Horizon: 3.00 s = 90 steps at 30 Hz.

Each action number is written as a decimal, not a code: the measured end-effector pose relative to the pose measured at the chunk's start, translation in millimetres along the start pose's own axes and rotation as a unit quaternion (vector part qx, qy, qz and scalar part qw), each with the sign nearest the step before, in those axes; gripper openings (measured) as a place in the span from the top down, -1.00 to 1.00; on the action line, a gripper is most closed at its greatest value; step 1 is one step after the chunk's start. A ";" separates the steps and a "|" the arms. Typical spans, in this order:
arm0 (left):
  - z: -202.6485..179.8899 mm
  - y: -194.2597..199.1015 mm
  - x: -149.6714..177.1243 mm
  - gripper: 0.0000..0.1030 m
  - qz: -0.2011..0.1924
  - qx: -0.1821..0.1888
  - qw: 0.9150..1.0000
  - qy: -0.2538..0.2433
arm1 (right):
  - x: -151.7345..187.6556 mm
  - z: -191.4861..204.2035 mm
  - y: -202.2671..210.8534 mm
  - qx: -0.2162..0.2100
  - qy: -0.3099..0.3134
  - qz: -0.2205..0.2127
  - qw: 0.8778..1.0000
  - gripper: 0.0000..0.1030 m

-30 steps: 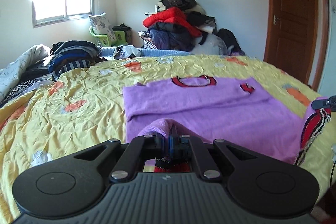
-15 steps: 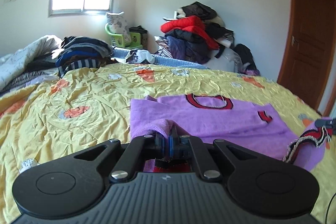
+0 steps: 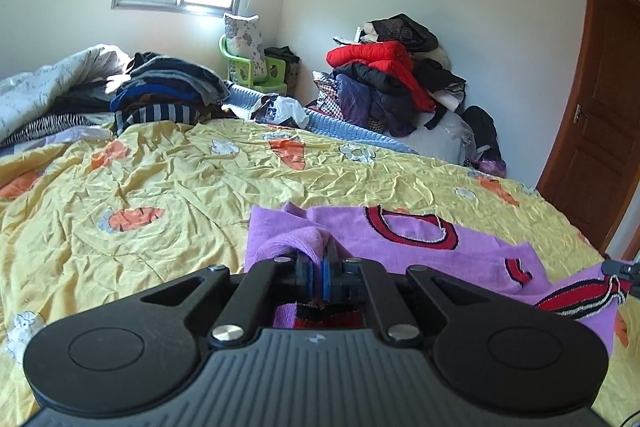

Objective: Fold small clothes
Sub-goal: 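Lift the hem with both tools and carry it over toward the collar, then lower the hem near the collar and open both tools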

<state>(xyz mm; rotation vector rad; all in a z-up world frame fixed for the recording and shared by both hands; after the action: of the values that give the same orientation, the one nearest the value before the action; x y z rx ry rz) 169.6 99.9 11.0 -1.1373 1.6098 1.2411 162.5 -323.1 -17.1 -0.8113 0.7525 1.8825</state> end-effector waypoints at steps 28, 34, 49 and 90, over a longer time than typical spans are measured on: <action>1.0 -72.6 -10.1 0.91 0.046 -0.035 0.998 -0.010 | -18.9 -32.6 -51.6 0.031 -0.008 -0.006 0.999 0.78; -0.5 -89.4 -15.7 0.91 0.051 -0.032 0.998 0.000 | -22.9 -43.2 -64.7 0.037 -0.024 -0.005 0.999 0.78; 0.0 -143.7 -16.4 0.91 0.081 -0.039 0.996 -0.001 | -30.2 -79.0 -109.0 0.060 -0.068 -0.001 0.996 0.78; 32.1 -256.8 25.3 0.89 0.217 -0.042 0.968 0.115 | -26.1 -132.5 -199.5 0.098 -0.112 0.059 0.987 -0.10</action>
<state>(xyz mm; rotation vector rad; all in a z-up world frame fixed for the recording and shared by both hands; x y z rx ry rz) 410.0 96.2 -88.1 -1.0427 2.0779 1.5082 382.2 -361.0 -108.2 -0.4312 0.8413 1.9291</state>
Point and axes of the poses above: each gripper's, at about its wrist camera, not at the fingertips, and y roughly against the way its jaws point, z to its left, x to its underside, the point moved 8 cm from there along -y, roughly the way its jaws point, and after that the axes turned 10 degrees about -z, right-handed, at the moved point
